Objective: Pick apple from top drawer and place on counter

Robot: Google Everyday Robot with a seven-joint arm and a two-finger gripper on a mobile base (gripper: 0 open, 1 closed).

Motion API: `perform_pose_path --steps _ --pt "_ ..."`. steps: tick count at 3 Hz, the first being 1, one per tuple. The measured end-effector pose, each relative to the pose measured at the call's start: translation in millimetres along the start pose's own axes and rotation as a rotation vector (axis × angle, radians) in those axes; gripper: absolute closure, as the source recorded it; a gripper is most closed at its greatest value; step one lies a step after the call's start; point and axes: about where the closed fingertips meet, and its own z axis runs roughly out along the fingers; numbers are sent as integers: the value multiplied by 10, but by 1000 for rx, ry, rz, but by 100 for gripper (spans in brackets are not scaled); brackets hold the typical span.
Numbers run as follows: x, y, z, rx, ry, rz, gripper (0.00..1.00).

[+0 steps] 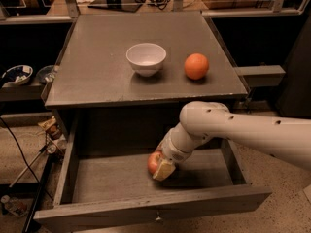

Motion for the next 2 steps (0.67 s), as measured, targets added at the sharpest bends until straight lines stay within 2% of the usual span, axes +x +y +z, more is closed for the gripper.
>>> perform_pose_path --steps 2 --pt "-137 106 -347 6 -30 4 100"
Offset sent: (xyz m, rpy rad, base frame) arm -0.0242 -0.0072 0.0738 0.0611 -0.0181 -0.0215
